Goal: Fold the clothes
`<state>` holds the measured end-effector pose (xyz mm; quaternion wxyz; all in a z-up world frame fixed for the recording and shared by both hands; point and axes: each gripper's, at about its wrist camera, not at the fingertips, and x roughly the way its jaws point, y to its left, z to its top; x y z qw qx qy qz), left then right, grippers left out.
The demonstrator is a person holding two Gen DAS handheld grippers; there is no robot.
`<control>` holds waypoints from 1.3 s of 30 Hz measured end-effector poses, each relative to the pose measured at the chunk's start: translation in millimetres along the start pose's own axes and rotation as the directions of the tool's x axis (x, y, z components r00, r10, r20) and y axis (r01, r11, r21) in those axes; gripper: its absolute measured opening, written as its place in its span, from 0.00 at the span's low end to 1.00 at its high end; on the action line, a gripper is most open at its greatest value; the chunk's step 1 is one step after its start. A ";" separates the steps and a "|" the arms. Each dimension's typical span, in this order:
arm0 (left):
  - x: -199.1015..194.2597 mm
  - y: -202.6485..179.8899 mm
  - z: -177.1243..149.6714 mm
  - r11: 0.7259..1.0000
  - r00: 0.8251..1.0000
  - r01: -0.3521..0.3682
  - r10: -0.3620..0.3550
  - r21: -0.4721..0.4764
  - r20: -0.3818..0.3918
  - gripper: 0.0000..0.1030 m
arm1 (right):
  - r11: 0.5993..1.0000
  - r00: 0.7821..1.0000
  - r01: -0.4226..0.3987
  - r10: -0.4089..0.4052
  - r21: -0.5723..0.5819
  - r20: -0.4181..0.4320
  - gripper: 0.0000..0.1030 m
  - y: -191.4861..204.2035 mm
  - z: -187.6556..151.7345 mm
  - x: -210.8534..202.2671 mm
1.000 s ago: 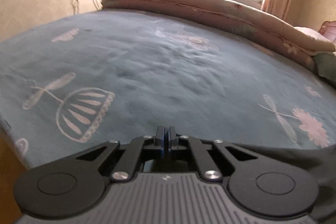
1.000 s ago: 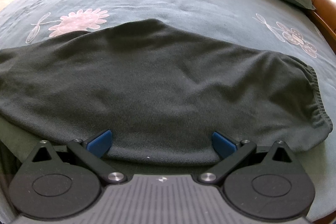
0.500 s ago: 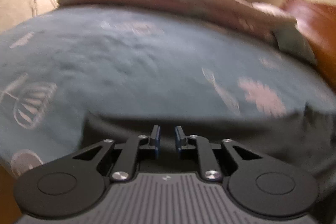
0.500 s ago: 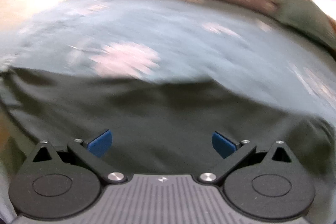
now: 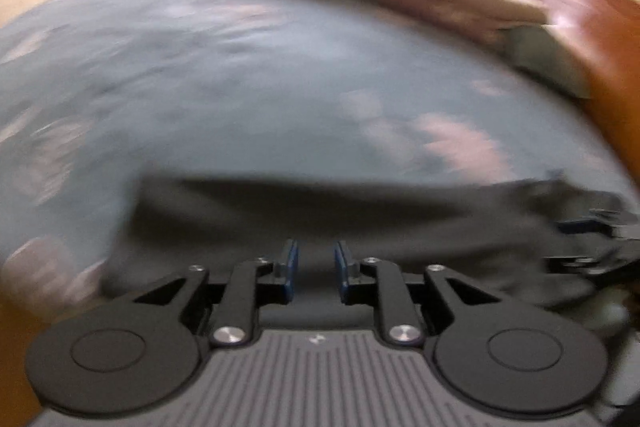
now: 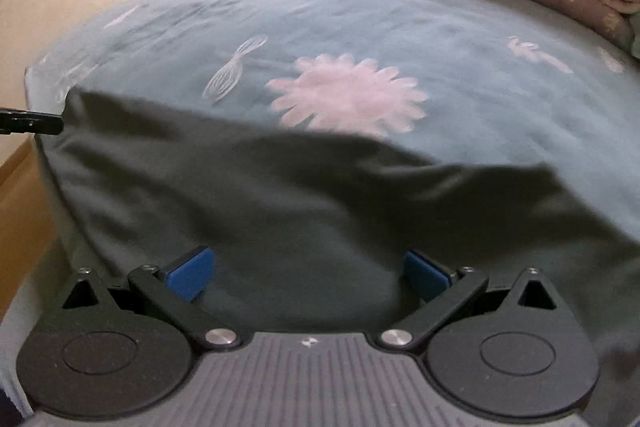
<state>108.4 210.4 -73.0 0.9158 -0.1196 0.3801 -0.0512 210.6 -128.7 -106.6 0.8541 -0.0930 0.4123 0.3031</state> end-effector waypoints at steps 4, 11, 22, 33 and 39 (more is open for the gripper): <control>40.5 -62.8 32.3 0.976 0.982 0.190 -0.189 0.110 -0.020 0.30 | 0.999 0.998 0.038 -0.039 0.037 0.043 1.00 -29.1 14.3 3.6; 106.5 -139.7 64.0 0.912 0.945 0.326 -0.318 0.249 -0.074 0.27 | 0.996 0.999 -0.007 0.003 0.084 0.048 1.00 -77.3 -24.6 -0.3; 184.5 -175.7 62.5 0.872 0.865 0.474 -0.436 0.124 -0.247 0.05 | 0.999 0.995 0.019 -0.022 0.030 0.096 1.00 -70.3 -33.7 -2.9; 198.8 -167.3 62.0 0.902 0.883 0.430 -0.409 0.047 -0.229 0.12 | 0.999 0.988 0.000 -0.005 0.037 0.156 1.00 -66.4 -15.5 -16.6; 178.4 -140.8 70.4 0.922 0.907 0.388 -0.382 -0.002 -0.176 0.17 | 0.996 0.991 -0.081 0.085 -0.044 0.104 1.00 -68.3 14.5 18.9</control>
